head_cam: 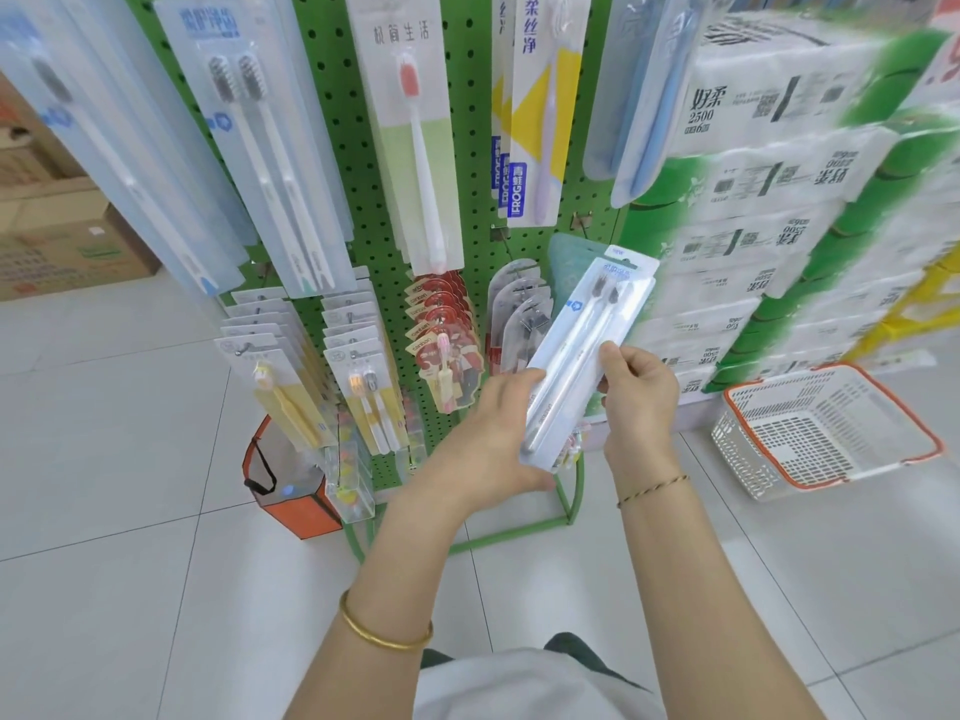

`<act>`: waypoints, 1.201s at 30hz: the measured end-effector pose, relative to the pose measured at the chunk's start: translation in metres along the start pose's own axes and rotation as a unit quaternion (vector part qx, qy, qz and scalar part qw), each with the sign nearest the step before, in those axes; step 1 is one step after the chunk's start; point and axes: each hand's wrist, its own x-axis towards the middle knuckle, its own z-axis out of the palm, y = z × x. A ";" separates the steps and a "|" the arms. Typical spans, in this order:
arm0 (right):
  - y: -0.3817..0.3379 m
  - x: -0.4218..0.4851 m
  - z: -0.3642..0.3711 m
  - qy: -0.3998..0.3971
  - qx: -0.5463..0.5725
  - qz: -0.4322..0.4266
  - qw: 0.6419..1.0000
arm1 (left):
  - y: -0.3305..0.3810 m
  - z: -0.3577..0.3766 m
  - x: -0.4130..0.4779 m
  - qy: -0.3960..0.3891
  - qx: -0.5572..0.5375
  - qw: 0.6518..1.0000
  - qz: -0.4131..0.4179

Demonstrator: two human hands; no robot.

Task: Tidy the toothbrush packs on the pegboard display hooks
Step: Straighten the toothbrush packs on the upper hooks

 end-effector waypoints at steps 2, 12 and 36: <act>0.001 -0.003 0.002 -0.001 0.008 0.002 1.000 | 0.001 0.003 0.002 0.020 0.035 0.999 0.003; 0.000 -0.009 0.003 -0.113 0.026 0.016 0.993 | 0.007 -0.001 0.004 -0.021 -0.288 0.957 -0.042; -0.006 0.002 0.001 -0.191 0.012 0.001 0.981 | -0.014 -0.008 0.022 -0.014 -0.375 0.923 -0.089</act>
